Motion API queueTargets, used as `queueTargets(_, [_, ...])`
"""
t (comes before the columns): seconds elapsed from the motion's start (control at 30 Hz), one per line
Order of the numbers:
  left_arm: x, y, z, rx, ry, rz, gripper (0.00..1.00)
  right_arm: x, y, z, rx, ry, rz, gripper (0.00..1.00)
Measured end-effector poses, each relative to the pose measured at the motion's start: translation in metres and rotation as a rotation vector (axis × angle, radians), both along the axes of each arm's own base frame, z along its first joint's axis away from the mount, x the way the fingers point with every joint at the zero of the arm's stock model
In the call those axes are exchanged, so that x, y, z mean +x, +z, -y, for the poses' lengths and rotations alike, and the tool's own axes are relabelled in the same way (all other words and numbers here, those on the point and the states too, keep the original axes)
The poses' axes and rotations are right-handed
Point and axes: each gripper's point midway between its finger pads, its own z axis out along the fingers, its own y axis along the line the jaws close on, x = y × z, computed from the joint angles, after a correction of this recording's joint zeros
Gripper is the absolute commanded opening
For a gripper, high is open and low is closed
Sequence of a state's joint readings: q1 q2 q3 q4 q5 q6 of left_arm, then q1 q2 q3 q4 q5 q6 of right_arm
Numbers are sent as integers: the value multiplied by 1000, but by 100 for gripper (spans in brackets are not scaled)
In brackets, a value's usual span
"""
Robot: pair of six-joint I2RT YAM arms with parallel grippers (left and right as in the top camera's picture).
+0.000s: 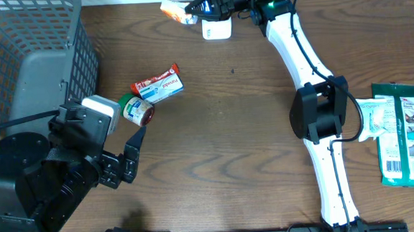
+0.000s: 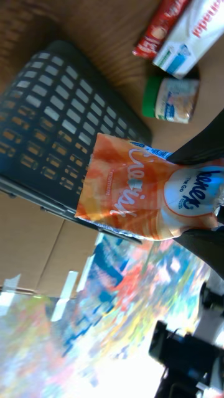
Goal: Scan the item barcode
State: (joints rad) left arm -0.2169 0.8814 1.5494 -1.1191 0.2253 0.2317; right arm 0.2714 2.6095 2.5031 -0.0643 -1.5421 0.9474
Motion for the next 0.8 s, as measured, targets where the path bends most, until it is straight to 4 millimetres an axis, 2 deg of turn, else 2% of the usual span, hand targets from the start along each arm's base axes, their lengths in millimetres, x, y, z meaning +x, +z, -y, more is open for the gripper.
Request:
queueTargets(0.2, [0, 0, 0, 0, 0, 0, 86, -5, -4, -15, 26, 2, 135, 1])
queueTargets(0.27, [0, 0, 0, 0, 0, 0, 86, -5, -16, -30, -11, -42, 127, 1])
queueTargets(0.33, [0, 0, 0, 0, 0, 0, 86, -2, -44, -44, -131, -133, 68, 1])
queueTargets(0.43, [0, 0, 0, 0, 0, -1, 86, -2, -99, -51, -391, -254, 37, 1])
queueTargets(0.47, [0, 0, 0, 0, 0, 0, 86, -5, -121, -50, -504, -287, 46, 1])
queueTargets(0.53, [0, 0, 0, 0, 0, 0, 86, -8, -152, -43, -686, -334, 97, 1])
queueTargets(0.6, [0, 0, 0, 0, 0, 0, 86, -11, -174, -28, -876, -375, 161, 1])
queueTargets(0.67, [0, 0, 0, 0, 0, 0, 86, -13, -180, -14, -1018, -411, 215, 1])
queueTargets(0.73, [0, 0, 0, 0, 0, 0, 86, -14, -174, 4, -1152, -458, 283, 1])
queueTargets(0.8, [0, 0, 0, 0, 0, 0, 86, -20, -153, 30, -1317, -522, 360, 1])
